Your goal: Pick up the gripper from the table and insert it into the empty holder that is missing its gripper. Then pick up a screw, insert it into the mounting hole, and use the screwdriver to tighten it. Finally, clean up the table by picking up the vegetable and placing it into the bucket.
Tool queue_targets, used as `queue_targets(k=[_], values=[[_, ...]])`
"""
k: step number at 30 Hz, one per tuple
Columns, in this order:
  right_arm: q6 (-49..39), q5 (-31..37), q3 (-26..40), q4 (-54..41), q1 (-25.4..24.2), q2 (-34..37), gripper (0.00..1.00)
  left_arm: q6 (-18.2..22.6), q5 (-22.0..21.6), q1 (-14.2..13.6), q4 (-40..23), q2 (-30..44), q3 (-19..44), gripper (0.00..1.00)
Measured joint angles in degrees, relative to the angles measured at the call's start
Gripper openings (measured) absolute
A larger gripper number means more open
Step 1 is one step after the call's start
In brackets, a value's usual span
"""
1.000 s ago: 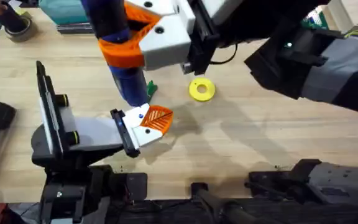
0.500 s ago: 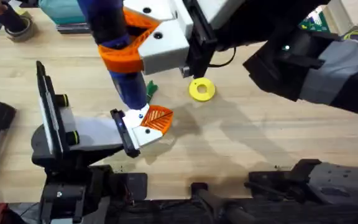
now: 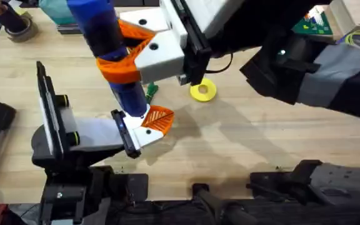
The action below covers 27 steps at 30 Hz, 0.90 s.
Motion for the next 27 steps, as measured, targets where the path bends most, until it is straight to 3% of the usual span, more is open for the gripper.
queue_targets(k=[27], values=[[-2.21, 0.00, -0.11, -1.90, 0.00, 0.87, 0.024, 0.00, 0.00, 0.00, 0.00, -0.02, 0.00, 0.004]])
